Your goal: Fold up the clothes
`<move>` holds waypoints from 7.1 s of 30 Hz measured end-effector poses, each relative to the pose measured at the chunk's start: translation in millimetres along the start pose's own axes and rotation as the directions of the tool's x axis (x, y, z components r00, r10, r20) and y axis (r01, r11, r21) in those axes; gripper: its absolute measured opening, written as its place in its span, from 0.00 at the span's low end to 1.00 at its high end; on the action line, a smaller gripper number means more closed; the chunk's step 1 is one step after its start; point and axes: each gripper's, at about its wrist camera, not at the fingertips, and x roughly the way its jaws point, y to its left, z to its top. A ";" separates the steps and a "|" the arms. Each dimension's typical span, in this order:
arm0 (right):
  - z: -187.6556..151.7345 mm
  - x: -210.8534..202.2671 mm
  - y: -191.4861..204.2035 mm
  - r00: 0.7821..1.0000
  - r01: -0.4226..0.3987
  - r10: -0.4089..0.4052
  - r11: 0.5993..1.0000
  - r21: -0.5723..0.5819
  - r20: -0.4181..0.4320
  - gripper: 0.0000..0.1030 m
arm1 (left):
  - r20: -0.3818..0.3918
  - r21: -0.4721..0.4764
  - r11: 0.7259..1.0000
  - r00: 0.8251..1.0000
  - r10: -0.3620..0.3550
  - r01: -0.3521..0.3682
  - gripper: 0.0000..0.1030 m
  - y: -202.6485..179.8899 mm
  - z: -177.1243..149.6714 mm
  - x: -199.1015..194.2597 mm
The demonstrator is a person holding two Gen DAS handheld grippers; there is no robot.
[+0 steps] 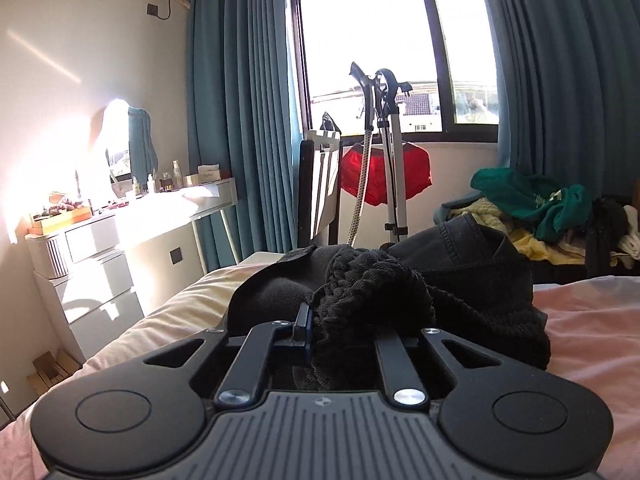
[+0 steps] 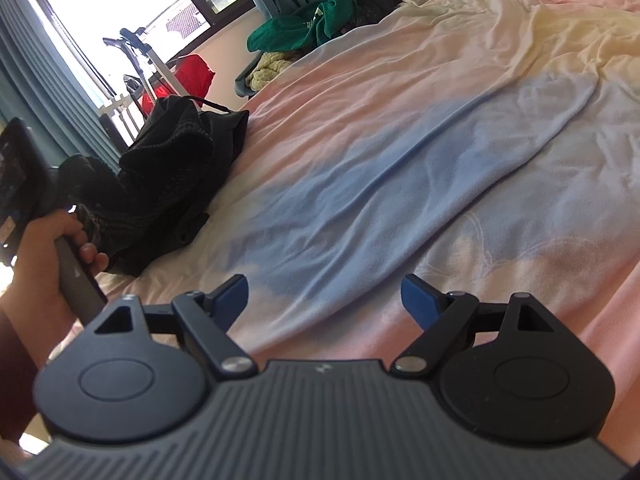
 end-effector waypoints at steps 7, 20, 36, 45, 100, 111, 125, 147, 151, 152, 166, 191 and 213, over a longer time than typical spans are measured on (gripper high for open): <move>-5.0 -11.4 16.8 0.998 0.000 0.005 0.997 -0.077 0.056 0.83 | 0.068 -0.070 0.991 0.992 -0.106 0.111 0.09 95.0 15.4 -112.9; -36.8 -75.1 66.4 0.982 -0.075 0.125 0.944 -0.321 0.139 0.83 | -0.030 -0.022 0.989 0.989 -0.144 0.143 0.09 260.1 -77.7 -221.6; -65.0 -37.8 95.9 0.975 -0.198 0.221 0.897 -0.395 0.012 0.82 | -0.147 -0.048 0.998 0.988 -0.048 0.041 0.27 273.1 -125.3 -197.2; -81.8 -10.7 95.8 0.985 -0.162 0.120 0.898 -0.409 -0.127 0.76 | -0.194 -0.075 0.997 0.980 -0.045 0.031 0.39 266.4 -125.5 -198.0; -60.0 -24.4 49.4 0.999 -0.050 0.049 0.986 -0.157 -0.013 0.22 | -0.125 0.126 0.986 0.988 -0.093 0.108 0.09 212.7 -156.7 -180.8; -133.1 -72.0 149.7 0.893 -0.424 0.401 0.902 -0.086 -0.203 0.19 | 0.043 -0.046 0.999 0.999 -0.003 0.005 0.09 302.8 -6.8 -111.1; -254.9 15.9 284.5 0.727 -0.566 0.485 0.824 -0.026 -0.486 0.20 | -0.187 -0.039 0.985 0.969 0.160 -0.170 0.09 414.7 -59.7 44.5; -216.8 -98.4 290.2 0.751 -0.634 0.462 0.703 -0.322 -0.471 0.84 | -0.125 -0.175 0.984 0.992 -0.033 0.010 0.88 426.7 -86.3 -163.1; -187.0 -124.2 254.7 0.808 -0.583 0.462 0.719 -0.378 -0.366 0.84 | -0.065 -0.162 0.984 0.994 -0.091 0.079 0.90 397.2 -83.2 -227.7; -178.2 -129.5 247.6 0.820 -0.569 0.462 0.722 -0.393 -0.337 0.84 | -0.054 -0.154 0.983 0.993 -0.107 0.098 0.90 389.1 -84.2 -240.3; -85.5 -112.3 115.5 0.936 -0.330 0.341 0.776 -0.537 -0.082 0.84 | -0.112 0.003 0.932 0.926 -0.360 0.362 0.91 272.9 -160.9 -284.0; -16.5 -55.9 32.3 0.989 -0.143 0.148 0.980 -0.139 0.030 0.84 | -0.249 -0.049 0.930 0.897 -0.365 0.364 0.90 92.9 -36.5 -21.7; -6.9 -12.6 2.2 0.992 -0.002 0.003 1.000 -0.010 0.124 0.84 | -0.105 0.355 0.906 0.973 -0.204 0.229 0.02 -43.4 30.8 43.6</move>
